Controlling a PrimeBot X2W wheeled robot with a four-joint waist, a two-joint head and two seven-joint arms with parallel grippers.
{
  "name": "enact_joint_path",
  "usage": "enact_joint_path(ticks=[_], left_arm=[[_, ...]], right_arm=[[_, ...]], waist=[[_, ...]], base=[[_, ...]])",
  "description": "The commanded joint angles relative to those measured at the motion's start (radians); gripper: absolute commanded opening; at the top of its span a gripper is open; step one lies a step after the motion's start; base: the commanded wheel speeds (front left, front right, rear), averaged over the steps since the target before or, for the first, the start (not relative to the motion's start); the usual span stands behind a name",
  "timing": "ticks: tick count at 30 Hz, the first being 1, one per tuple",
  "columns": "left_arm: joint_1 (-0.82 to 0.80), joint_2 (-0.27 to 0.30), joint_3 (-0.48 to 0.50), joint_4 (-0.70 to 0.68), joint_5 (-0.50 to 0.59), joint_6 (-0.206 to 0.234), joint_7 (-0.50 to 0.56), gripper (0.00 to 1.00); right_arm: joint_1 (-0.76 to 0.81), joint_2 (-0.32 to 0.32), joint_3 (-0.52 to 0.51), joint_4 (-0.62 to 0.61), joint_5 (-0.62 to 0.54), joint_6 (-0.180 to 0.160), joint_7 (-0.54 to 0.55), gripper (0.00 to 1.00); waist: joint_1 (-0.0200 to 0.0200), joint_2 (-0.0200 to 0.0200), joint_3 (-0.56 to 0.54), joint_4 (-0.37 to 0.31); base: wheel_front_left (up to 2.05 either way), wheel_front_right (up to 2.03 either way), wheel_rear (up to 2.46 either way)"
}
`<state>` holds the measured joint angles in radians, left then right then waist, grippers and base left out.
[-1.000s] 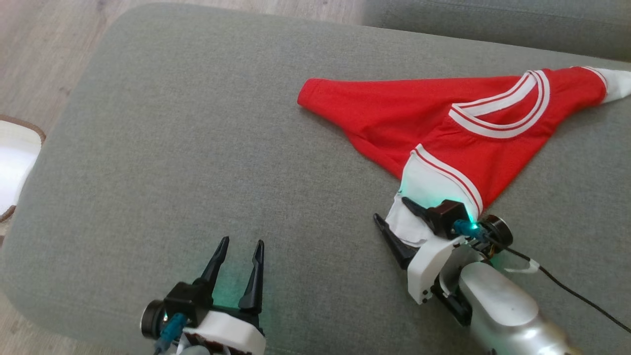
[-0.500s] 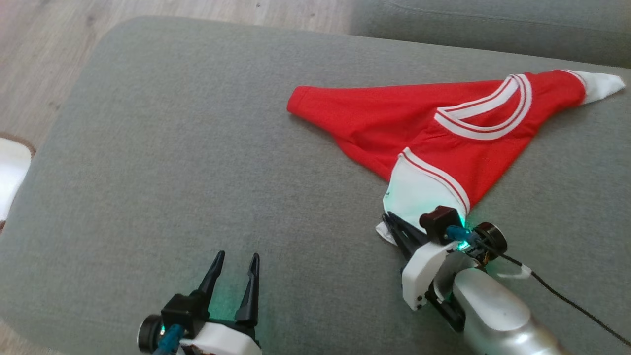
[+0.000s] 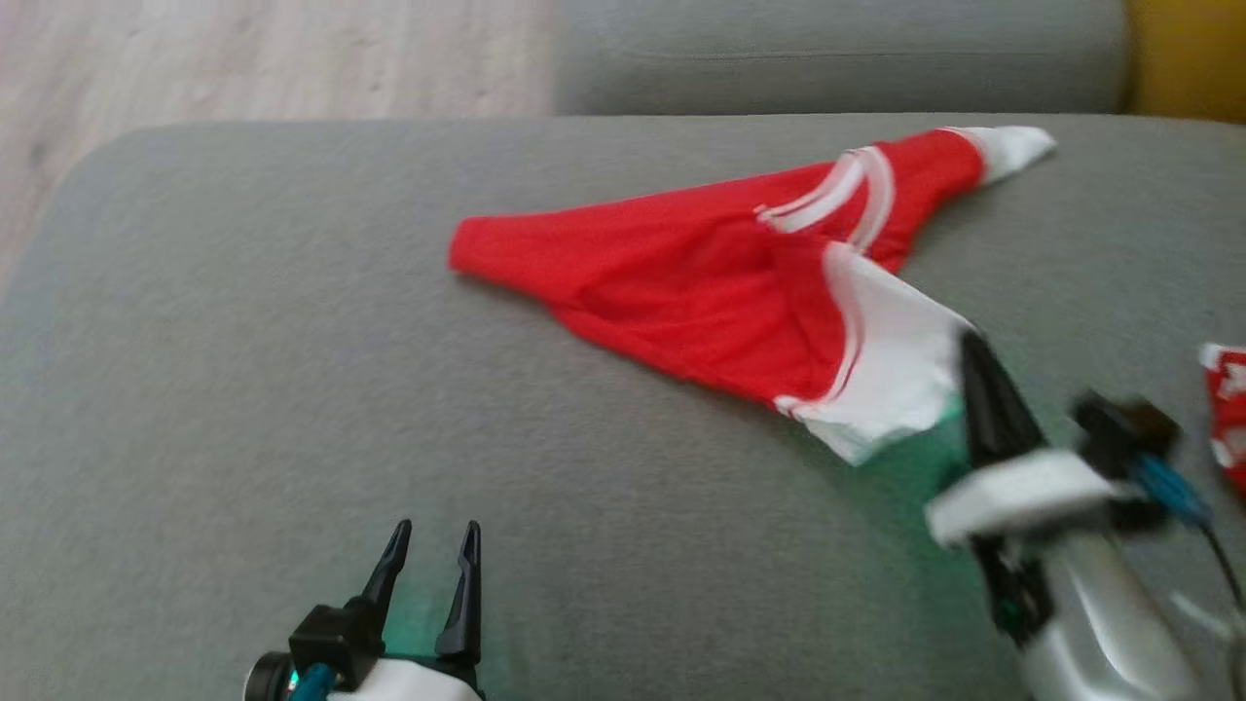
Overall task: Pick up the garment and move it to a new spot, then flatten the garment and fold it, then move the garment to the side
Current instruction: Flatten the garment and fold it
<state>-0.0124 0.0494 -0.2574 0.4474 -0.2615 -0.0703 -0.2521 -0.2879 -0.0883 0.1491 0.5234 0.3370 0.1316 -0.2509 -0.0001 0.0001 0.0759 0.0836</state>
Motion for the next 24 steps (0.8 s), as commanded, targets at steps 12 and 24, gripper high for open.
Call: enact_joint_path(ticks=[12,24], left_arm=[[-0.066,0.001,0.075,-0.021,0.014,0.007,-0.01,1.0],[-0.344,0.012,0.17,0.099,0.013,-0.039,-0.01,1.0]], right_arm=[[0.139,0.032,-0.247,-0.039,-0.208,-0.001,-0.011,1.0],[0.057,0.038,-0.06,-0.137,-0.155,-0.001,-0.011,1.0]], waist=[[0.0001,-0.0001,0.021,-0.175],[0.0001,-0.0001,0.176,-0.221]], base=[[0.0,0.0,0.0],[0.0,0.0,0.0]])
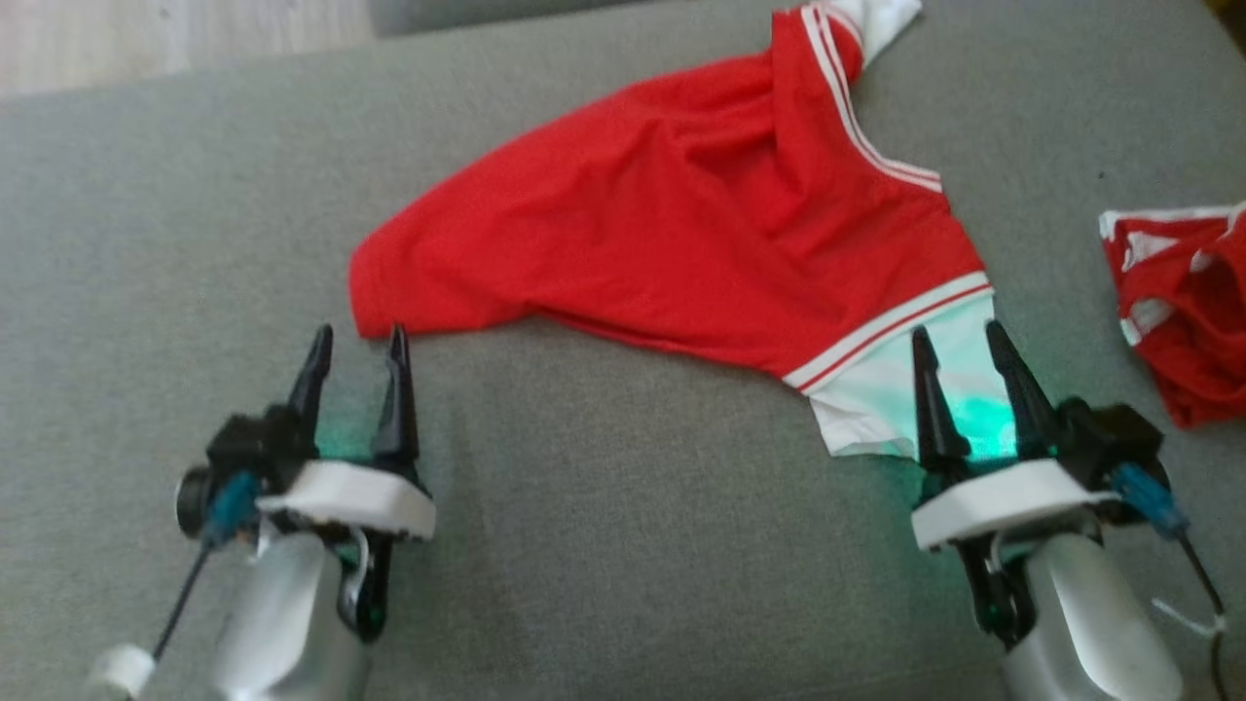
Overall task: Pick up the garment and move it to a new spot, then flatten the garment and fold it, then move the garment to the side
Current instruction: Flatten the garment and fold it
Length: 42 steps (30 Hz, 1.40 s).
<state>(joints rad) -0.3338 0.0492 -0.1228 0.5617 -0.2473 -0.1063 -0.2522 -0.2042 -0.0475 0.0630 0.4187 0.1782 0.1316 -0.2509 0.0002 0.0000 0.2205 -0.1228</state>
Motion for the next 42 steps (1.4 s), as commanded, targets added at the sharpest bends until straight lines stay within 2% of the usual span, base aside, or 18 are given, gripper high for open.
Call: enact_joint_path(ticks=[1,7,13,14,15,16,24,28,36,39,42], left_arm=[[-0.045,0.015,0.04,0.01,-0.005,-0.008,-0.01,1.0],[-0.163,0.033,0.063,0.14,-0.039,-0.021,-0.01,1.0],[-0.221,0.04,0.062,0.189,-0.04,-0.024,-0.01,1.0],[-0.225,0.04,0.051,0.19,-0.044,-0.024,-0.01,0.7],[-0.226,0.04,0.041,0.192,-0.048,-0.024,-0.01,0.17],[-0.227,0.041,0.029,0.195,-0.052,-0.024,-0.01,0.0],[-0.206,0.043,-0.038,0.155,-0.085,-0.024,-0.01,0.0],[-0.153,0.038,-0.044,0.011,-0.052,-0.024,-0.01,0.0],[0.019,0.014,-0.144,-0.256,-0.025,-0.024,-0.01,0.0],[0.091,0.01,-0.162,-0.317,-0.023,-0.024,-0.01,0.0],[0.114,0.014,-0.151,-0.29,-0.012,-0.024,-0.01,0.0]], right_arm=[[-0.034,-0.003,0.035,-0.036,0.006,-0.001,-0.011,1.0],[-0.059,-0.003,0.055,-0.046,0.015,-0.001,-0.011,1.0],[-0.065,-0.003,0.063,-0.042,0.016,-0.001,-0.011,1.0],[-0.066,-0.003,0.067,-0.039,0.018,-0.001,-0.011,1.0],[-0.067,-0.003,0.07,-0.035,0.02,-0.001,-0.011,1.0],[-0.068,-0.003,0.075,-0.031,0.025,-0.001,-0.011,1.0],[-0.055,-0.003,0.081,-0.002,0.048,-0.001,-0.011,1.0],[-0.031,-0.003,0.079,0.014,0.058,-0.001,-0.011,1.0],[0.043,-0.003,0.052,0.051,0.073,-0.001,-0.011,1.0],[0.053,-0.003,0.053,0.058,0.079,-0.001,-0.011,1.0],[0.045,-0.003,0.062,0.056,0.083,-0.001,-0.011,1.0]], waist=[[-0.0002,0.0,0.044,-0.019],[-0.0002,0.0,0.098,-0.033],[-0.0002,0.0,0.115,-0.037],[-0.0002,0.0,0.115,-0.037],[-0.0002,0.0,0.113,-0.037],[-0.0002,0.0,0.111,-0.036],[-0.0002,0.0,0.058,0.001],[-0.0002,0.0,0.001,0.047],[-0.0002,0.0,-0.112,0.192],[-0.0002,0.0,-0.119,0.236],[-0.0002,0.0,-0.106,0.239]], base=[[0.0,0.0,0.0],[0.0,0.0,0.0],[0.0,0.0,0.0],[0.0,0.0,0.0],[0.0,0.0,0.0],[0.0,0.0,0.0],[0.0,0.0,0.0],[0.0,0.0,0.0],[0.0,0.0,0.0],[0.0,0.0,0.0],[0.0,0.0,0.0]])
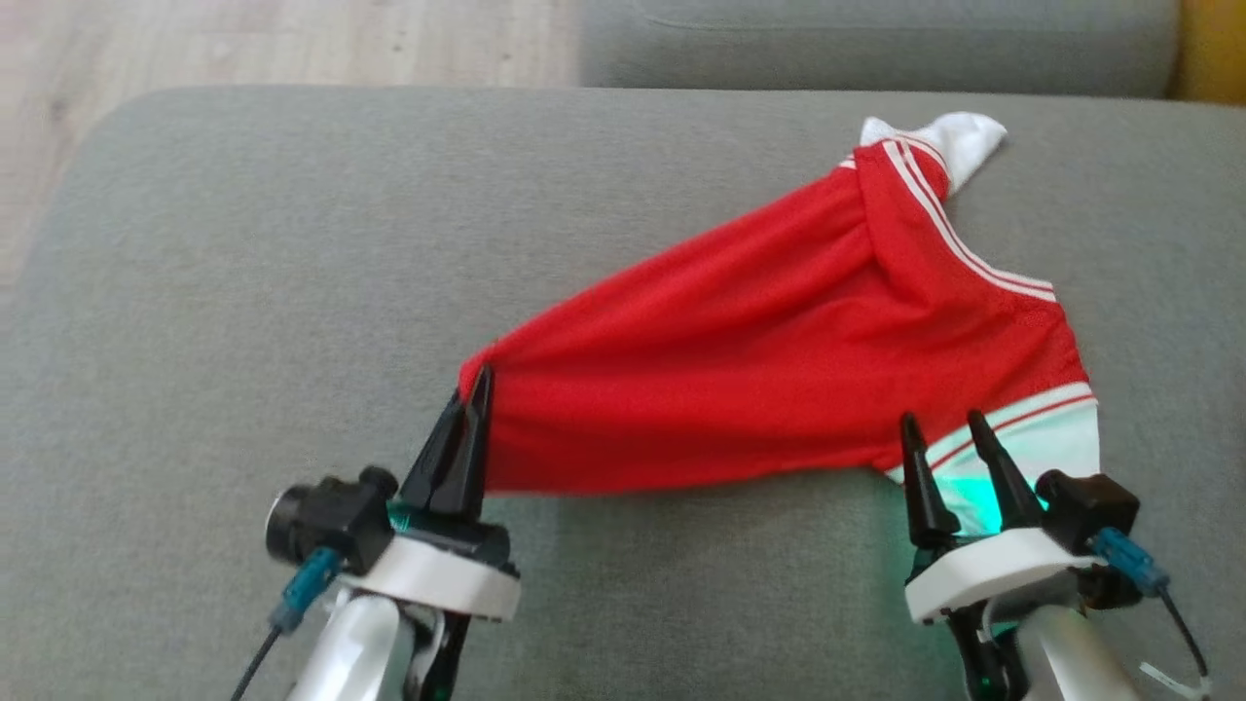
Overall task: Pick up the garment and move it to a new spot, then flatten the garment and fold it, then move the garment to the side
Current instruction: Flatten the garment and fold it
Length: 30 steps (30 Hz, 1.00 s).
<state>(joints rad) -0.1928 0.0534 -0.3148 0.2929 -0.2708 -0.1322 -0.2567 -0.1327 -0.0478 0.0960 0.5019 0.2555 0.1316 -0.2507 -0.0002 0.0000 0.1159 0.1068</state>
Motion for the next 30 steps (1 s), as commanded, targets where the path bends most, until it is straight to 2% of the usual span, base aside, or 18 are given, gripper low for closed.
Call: enact_joint_path(ticks=[1,6,11,12,13,14,15,21,30], left_arm=[[-0.028,0.012,0.052,-0.005,0.016,0.002,-0.005,0.0],[-0.076,0.028,0.122,0.094,0.041,0.022,-0.005,0.0],[-0.166,0.064,0.186,0.238,0.076,0.069,-0.005,0.0],[-0.184,0.075,0.193,0.277,0.086,0.08,-0.005,0.07],[-0.203,0.082,0.21,0.307,0.088,0.096,-0.005,0.27],[-0.219,0.092,0.225,0.338,0.092,0.111,-0.005,0.74],[-0.234,0.101,0.234,0.367,0.096,0.122,-0.005,1.0],[-0.239,0.107,0.274,0.369,0.129,0.174,-0.005,1.0],[-0.058,0.064,0.276,0.22,0.168,0.157,-0.005,1.0]], right_arm=[[-0.032,-0.002,0.035,-0.03,0.006,-0.001,-0.011,1.0],[-0.064,-0.002,0.056,-0.043,0.002,-0.001,-0.011,1.0],[-0.083,-0.002,0.052,-0.065,0.0,-0.001,-0.011,1.0],[-0.085,-0.002,0.052,-0.07,0.0,-0.001,-0.011,1.0],[-0.087,-0.002,0.053,-0.074,0.001,-0.001,-0.011,1.0],[-0.09,-0.002,0.054,-0.08,0.001,-0.001,-0.011,1.0],[-0.093,-0.002,0.054,-0.086,0.001,-0.001,-0.011,1.0],[-0.096,-0.002,0.048,-0.148,-0.001,-0.001,-0.011,1.0],[-0.044,-0.002,0.041,-0.175,-0.029,-0.001,-0.011,1.0]], waist=[[0.0002,0.0,0.007,0.005],[0.0002,0.0,0.058,-0.052],[0.0002,0.0,0.095,-0.108],[0.0002,0.0,0.099,-0.116],[0.0002,0.0,0.101,-0.123],[0.0002,0.0,0.102,-0.131],[0.0002,0.0,0.103,-0.136],[0.0002,0.0,0.08,-0.145],[0.0002,0.0,0.006,-0.125]], base=[[0.0,0.0,0.0],[0.0,0.0,0.0],[0.0,0.0,0.0],[0.0,0.0,0.0],[0.0,0.0,0.0],[0.0,0.0,0.0],[0.0,0.0,0.0],[0.0,0.0,0.0],[0.0,0.0,0.0]])
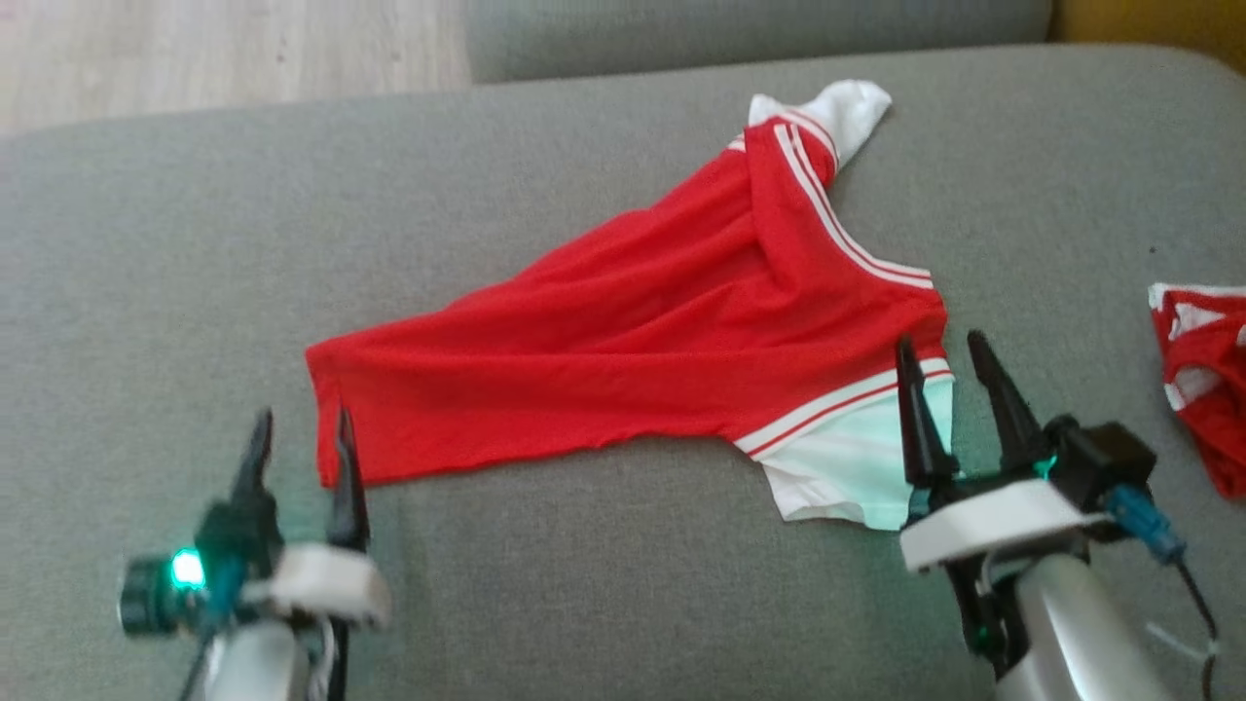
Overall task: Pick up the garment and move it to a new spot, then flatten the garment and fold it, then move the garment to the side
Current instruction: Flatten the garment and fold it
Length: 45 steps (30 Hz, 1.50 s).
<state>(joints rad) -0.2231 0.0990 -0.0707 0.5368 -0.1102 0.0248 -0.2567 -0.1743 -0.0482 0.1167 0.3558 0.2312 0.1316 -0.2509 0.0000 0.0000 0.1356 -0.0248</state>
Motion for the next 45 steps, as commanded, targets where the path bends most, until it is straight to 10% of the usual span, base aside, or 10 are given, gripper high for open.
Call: enact_joint_path(ticks=[1,37,39,42,45], left_arm=[[0.001,0.012,0.03,-0.043,0.012,-0.001,-0.005,1.0],[0.207,-0.048,0.003,-0.125,0.025,-0.063,-0.005,1.0],[0.205,-0.048,0.004,-0.122,0.025,-0.065,-0.005,1.0],[0.202,-0.048,0.01,-0.12,0.016,-0.071,-0.005,1.0],[0.2,-0.049,0.011,-0.114,0.002,-0.074,-0.005,1.0]], right_arm=[[0.007,-0.002,0.022,-0.026,-0.009,-0.001,-0.011,1.0],[0.029,-0.002,-0.039,0.411,-0.064,-0.001,-0.011,1.0],[0.025,-0.002,-0.03,0.423,-0.049,-0.001,-0.011,0.8],[0.02,-0.002,-0.007,0.446,-0.013,-0.001,-0.011,0.0],[0.018,-0.002,-0.008,0.454,-0.005,-0.001,-0.011,0.0]], waist=[[0.0,0.0,-0.025,0.009],[0.0,0.0,-0.086,0.041],[0.0,0.0,-0.085,0.042],[0.0,0.0,-0.081,0.04],[0.0,0.0,-0.079,0.034]], base=[[0.0,0.0,0.0],[0.0,0.0,0.0],[0.0,0.0,0.0],[0.0,0.0,0.0],[0.0,0.0,0.0]])
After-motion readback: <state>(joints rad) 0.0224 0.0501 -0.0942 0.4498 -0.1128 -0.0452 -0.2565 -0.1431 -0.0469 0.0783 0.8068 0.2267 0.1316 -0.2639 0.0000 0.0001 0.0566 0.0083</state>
